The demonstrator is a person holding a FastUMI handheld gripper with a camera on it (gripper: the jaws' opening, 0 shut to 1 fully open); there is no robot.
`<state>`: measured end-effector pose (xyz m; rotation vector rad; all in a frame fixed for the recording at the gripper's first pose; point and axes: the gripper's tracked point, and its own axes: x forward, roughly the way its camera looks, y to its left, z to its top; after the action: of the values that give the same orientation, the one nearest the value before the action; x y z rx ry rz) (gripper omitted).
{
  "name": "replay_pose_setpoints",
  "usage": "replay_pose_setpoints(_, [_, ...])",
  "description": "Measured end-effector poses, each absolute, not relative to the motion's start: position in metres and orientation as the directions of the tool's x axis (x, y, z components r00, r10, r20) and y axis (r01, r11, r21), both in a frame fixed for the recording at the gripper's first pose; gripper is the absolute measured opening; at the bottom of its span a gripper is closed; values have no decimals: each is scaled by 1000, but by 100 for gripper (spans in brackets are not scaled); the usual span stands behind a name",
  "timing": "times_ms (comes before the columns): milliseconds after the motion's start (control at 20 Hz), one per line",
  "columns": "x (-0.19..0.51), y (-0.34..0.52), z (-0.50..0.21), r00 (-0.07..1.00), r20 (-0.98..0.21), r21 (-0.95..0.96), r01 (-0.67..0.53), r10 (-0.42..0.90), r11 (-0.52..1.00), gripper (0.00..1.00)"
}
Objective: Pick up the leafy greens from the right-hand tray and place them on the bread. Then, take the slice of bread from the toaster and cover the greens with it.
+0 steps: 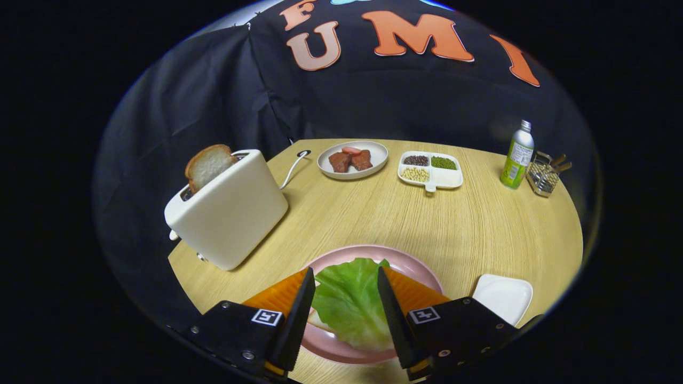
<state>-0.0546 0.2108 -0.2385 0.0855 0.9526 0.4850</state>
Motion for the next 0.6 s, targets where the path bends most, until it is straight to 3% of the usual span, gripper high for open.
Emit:
replay_pose_setpoints(300, [-35, 253, -172, 488, -699, 336, -421, 522, 843, 85])
replay_pose_setpoints(600, [-26, 316, -124, 436, -655, 386, -508, 617, 770, 90])
